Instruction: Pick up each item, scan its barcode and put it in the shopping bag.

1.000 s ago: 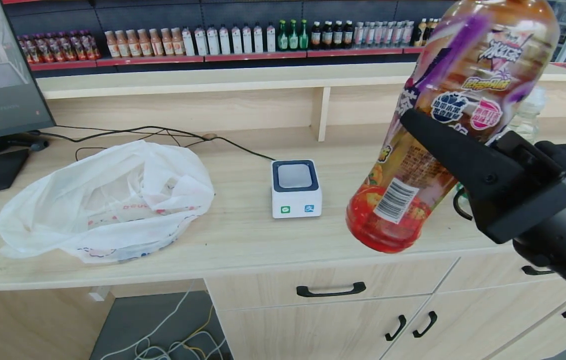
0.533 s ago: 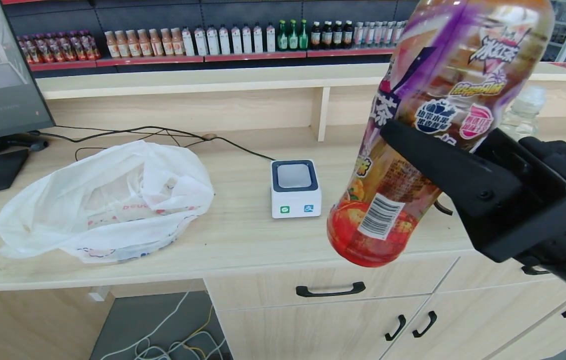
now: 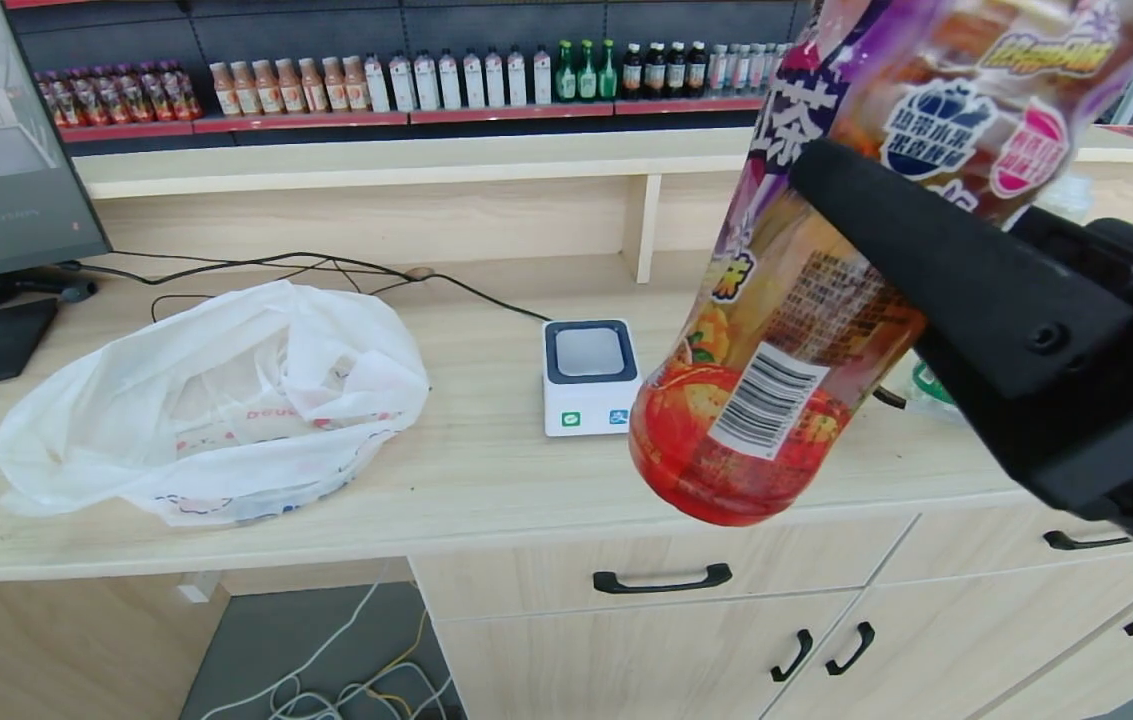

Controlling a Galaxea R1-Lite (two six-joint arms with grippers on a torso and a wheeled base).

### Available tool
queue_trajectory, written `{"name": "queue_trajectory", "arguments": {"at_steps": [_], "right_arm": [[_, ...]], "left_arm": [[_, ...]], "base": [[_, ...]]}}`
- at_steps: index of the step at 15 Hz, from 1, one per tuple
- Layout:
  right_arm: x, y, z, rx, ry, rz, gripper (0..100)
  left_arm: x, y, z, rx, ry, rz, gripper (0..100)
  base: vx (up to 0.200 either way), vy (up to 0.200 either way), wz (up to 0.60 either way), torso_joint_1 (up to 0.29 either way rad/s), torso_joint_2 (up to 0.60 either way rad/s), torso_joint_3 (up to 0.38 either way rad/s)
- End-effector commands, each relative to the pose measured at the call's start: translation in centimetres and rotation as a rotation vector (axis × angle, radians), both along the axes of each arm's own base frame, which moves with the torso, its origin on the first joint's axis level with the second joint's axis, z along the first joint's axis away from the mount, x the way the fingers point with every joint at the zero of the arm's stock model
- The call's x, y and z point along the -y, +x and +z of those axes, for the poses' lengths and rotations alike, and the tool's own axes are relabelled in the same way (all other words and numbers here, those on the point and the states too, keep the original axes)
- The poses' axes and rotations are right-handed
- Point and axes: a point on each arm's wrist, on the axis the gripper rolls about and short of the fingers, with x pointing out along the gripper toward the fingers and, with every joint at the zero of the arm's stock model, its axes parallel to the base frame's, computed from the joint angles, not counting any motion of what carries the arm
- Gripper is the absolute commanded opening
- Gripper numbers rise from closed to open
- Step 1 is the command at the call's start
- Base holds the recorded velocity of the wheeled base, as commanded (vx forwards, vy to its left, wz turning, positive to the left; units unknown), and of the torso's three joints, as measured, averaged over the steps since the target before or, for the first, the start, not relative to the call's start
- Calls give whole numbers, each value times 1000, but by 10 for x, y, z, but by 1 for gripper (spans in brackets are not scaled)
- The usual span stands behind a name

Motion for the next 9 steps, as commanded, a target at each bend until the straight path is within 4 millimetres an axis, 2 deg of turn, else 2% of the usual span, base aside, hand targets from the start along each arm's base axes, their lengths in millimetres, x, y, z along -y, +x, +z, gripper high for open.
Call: {"name": "queue_trajectory", "arguments": {"at_steps": [1,9], "right_arm": [[1,-4,4,11,12,9,0],[1,-4,5,15,14,9,0]], "left_arm": [[0,0,0,0,0,0,100],[0,0,0,0,0,0,100]], "base": [[0,0,0,0,0,0],[0,0,0,0,0,0]]}}
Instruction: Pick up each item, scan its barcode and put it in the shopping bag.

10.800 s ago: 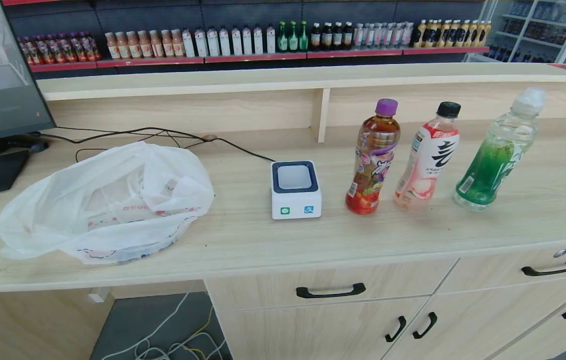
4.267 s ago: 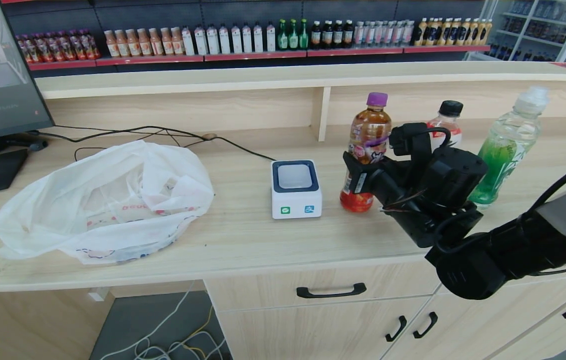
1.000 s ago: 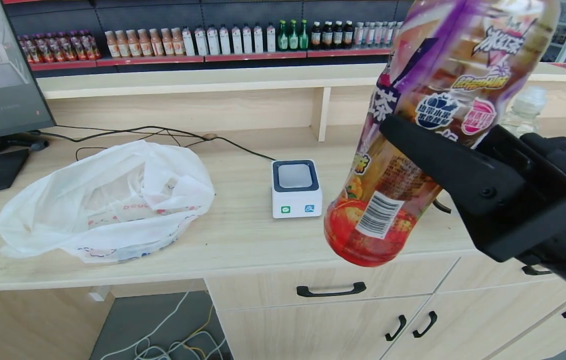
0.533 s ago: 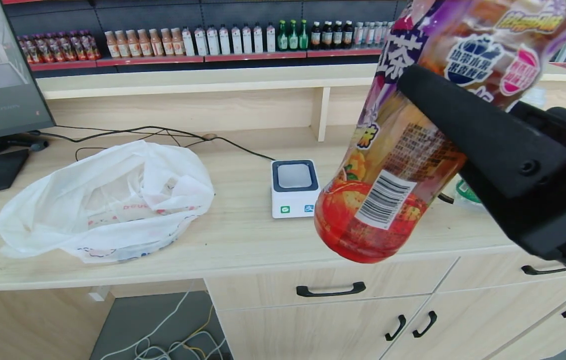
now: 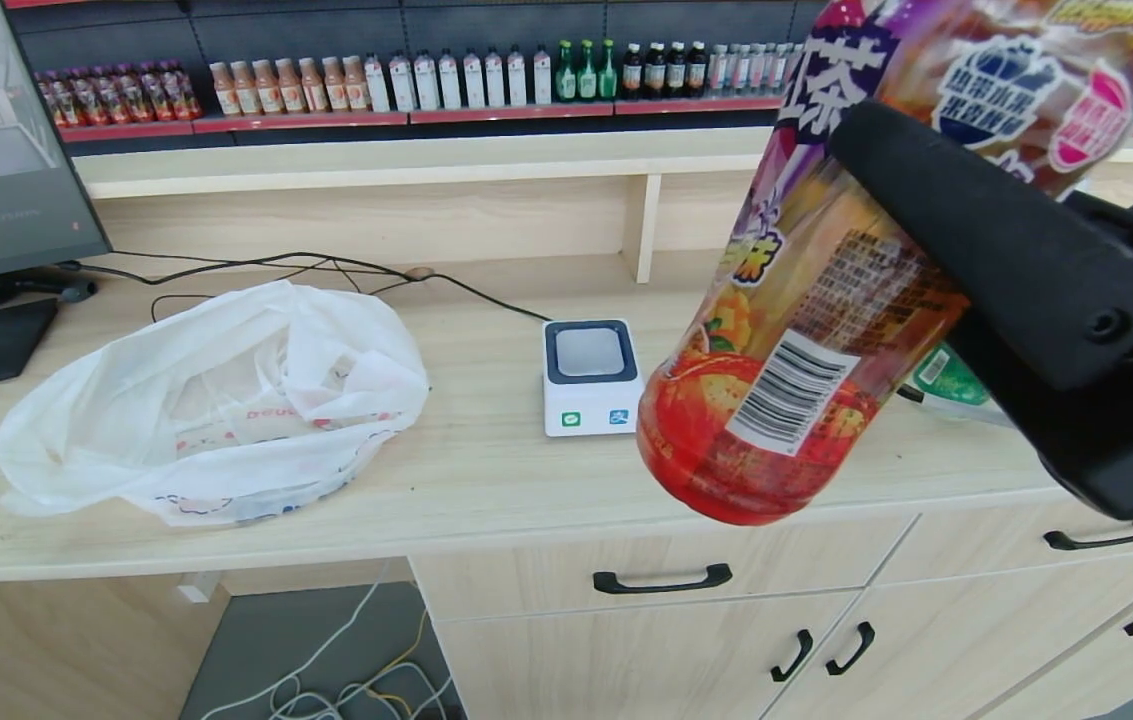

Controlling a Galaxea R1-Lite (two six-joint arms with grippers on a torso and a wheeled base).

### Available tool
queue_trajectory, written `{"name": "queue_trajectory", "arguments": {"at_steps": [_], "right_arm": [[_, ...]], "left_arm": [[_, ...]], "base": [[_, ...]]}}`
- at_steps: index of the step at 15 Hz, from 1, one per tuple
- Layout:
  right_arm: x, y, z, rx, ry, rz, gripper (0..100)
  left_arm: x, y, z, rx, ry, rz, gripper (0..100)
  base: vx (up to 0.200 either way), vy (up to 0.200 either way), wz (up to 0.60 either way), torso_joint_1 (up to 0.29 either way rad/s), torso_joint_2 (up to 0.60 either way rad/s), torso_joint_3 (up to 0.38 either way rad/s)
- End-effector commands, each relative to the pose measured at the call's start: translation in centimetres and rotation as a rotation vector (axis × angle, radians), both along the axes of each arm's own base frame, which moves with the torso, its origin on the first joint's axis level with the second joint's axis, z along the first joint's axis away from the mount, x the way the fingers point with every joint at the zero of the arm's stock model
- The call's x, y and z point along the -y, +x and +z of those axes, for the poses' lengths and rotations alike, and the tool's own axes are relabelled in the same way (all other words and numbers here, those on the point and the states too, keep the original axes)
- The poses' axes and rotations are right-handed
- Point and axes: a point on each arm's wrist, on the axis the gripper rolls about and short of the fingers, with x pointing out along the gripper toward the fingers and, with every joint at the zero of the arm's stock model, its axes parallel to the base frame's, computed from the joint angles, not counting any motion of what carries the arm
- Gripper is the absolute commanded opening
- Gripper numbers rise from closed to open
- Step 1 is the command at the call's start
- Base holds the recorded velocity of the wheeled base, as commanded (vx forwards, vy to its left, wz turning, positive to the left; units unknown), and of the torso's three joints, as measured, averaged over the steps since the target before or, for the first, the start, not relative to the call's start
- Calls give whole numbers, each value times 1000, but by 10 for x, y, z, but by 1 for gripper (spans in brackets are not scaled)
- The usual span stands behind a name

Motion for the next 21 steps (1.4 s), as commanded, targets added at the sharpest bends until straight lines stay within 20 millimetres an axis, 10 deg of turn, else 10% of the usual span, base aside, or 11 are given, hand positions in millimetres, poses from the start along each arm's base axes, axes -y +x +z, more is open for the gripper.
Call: {"name": "queue_trajectory", "arguments": {"at_steps": [1,10,21], "right_arm": [[-2,1,-1,-3,-4,1,0],[6,12,-26,-14,-86,-98,0],[-2,58,-68,-230,-136,-731,0]], "left_arm": [[0,0,0,0,0,0,100],[0,0,0,0,0,0,100],[0,0,0,0,0,0,100]], "base": [[0,0,0,0,0,0],[0,0,0,0,0,0],[0,0,0,0,0,0]]}}
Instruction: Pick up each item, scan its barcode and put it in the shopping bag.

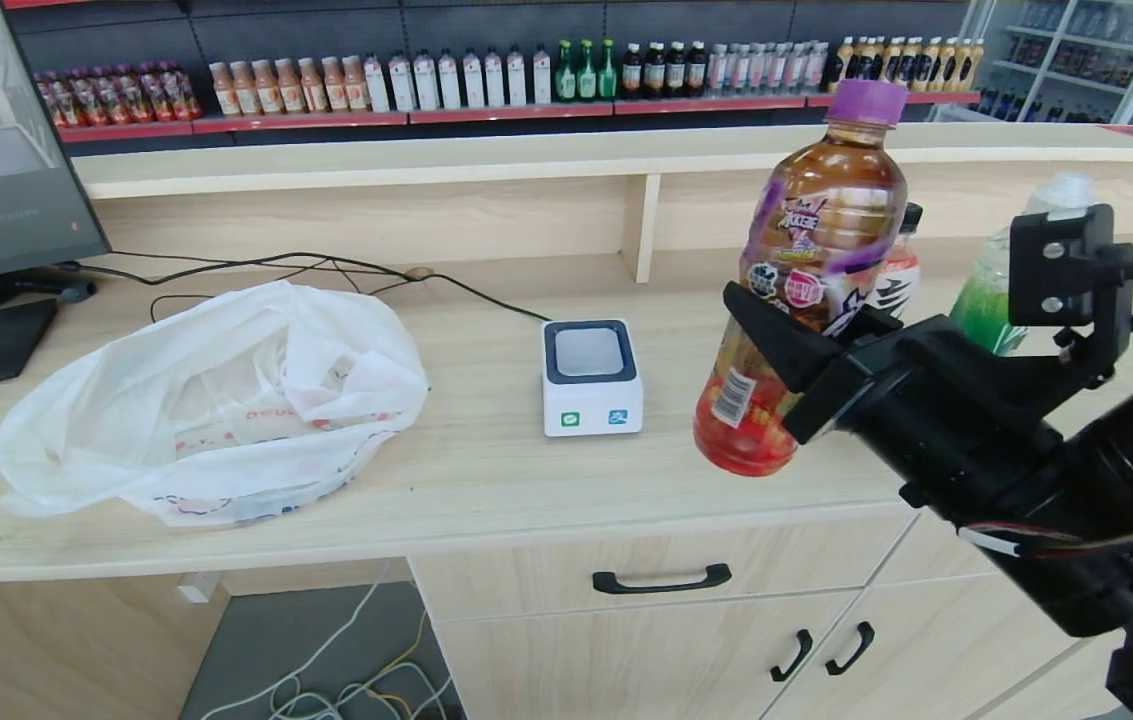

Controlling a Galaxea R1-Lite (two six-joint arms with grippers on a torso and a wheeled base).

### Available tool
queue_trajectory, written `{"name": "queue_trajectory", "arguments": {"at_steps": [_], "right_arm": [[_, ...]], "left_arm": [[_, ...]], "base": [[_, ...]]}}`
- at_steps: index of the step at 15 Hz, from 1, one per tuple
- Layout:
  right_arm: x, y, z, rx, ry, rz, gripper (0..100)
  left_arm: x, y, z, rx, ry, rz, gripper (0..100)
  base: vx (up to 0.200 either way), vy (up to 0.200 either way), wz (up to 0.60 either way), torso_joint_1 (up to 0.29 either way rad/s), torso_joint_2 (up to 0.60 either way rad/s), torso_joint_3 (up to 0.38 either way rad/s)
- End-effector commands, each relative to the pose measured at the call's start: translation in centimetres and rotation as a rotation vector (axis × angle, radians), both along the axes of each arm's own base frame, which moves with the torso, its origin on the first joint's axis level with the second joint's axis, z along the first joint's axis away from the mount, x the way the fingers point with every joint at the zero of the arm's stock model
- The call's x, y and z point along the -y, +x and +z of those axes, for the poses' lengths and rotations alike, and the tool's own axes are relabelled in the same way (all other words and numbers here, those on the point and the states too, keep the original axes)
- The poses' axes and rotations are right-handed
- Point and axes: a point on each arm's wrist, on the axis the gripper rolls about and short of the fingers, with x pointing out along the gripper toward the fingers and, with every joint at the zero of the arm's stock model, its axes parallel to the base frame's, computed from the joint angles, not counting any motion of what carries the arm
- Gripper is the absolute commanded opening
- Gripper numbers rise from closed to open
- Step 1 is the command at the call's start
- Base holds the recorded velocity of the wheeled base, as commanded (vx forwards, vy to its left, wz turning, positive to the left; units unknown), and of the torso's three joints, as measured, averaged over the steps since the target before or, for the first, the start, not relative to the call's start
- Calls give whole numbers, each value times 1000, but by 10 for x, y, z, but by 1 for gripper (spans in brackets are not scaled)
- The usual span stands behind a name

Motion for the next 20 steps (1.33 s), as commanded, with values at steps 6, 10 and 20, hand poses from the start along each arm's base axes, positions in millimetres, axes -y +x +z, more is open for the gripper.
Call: {"name": "queue_trajectory", "arguments": {"at_steps": [6,10,20], "right_arm": [[-22,33,-25,-107,18,-97,0],[-13,25,-18,-97,35,-100,0],[1,7,-12,-84,46,-96,0]], "left_arm": [[0,0,0,0,0,0,100],[0,0,0,0,0,0,100],[0,0,0,0,0,0,100]], "base": [[0,0,0,0,0,0],[0,0,0,0,0,0],[0,0,0,0,0,0]]}}
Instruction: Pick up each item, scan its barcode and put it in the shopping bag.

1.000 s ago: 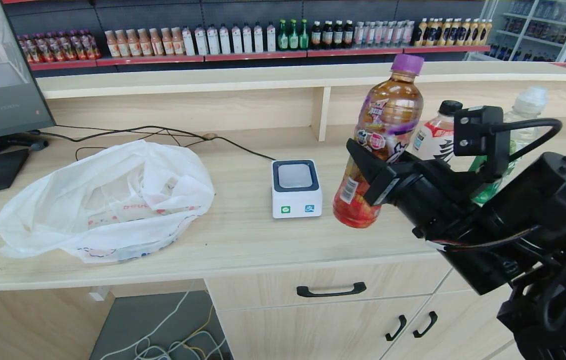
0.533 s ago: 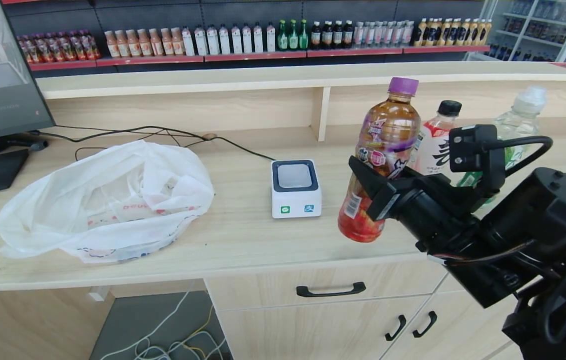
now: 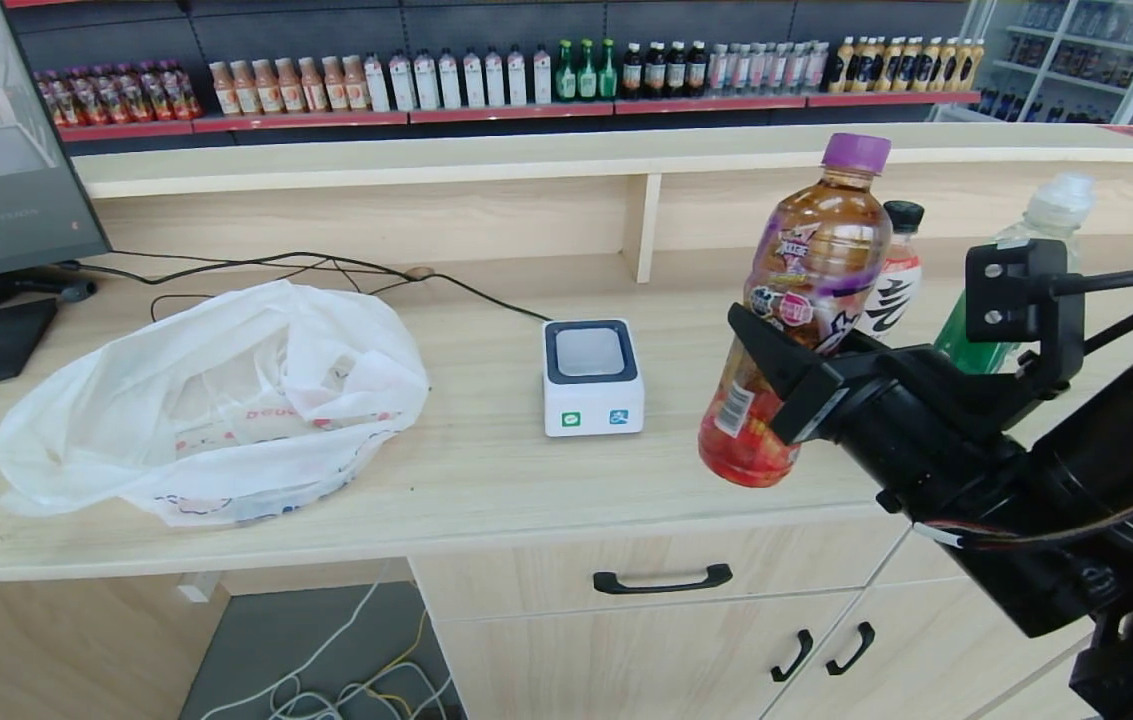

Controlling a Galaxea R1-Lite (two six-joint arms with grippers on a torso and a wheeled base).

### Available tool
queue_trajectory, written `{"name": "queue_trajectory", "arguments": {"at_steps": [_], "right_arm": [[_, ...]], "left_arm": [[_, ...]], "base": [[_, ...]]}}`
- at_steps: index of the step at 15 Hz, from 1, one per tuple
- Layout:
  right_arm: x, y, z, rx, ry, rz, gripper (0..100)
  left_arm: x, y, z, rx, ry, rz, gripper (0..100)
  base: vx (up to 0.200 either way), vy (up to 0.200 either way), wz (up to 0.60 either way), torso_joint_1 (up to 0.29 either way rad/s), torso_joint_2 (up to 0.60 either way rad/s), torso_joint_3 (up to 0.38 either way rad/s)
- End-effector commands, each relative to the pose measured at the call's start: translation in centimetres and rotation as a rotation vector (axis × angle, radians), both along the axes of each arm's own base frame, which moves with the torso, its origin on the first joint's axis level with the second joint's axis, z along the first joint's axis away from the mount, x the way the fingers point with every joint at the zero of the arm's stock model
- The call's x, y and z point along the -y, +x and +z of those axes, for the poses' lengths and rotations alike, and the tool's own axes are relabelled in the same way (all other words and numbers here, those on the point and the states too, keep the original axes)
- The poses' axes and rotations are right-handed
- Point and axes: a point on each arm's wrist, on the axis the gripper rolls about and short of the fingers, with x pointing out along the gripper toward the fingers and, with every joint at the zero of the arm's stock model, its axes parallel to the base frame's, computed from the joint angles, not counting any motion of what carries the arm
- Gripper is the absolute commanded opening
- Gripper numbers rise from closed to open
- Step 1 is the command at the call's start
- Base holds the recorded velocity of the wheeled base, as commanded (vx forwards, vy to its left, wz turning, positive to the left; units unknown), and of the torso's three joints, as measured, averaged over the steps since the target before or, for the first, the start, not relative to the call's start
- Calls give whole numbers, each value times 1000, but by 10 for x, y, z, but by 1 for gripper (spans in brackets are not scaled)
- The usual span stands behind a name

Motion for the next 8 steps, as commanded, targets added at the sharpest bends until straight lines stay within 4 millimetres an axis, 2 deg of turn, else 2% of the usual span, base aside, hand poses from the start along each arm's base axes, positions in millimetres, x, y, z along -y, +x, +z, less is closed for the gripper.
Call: {"name": "queue_trajectory", "arguments": {"at_steps": [1,2,8], "right_arm": [[1,-1,4,14,17,4,0],[1,-2,3,6,20,7,0],[3,-4,2,5,15,10,0]], "left_arm": [[0,0,0,0,-1,0,100],[0,0,0,0,-3,0,100],[0,0,0,0,-1,0,100]], "base": [[0,0,0,0,0,0],[0,0,0,0,0,0],[0,200,0,1,1,2]]}}
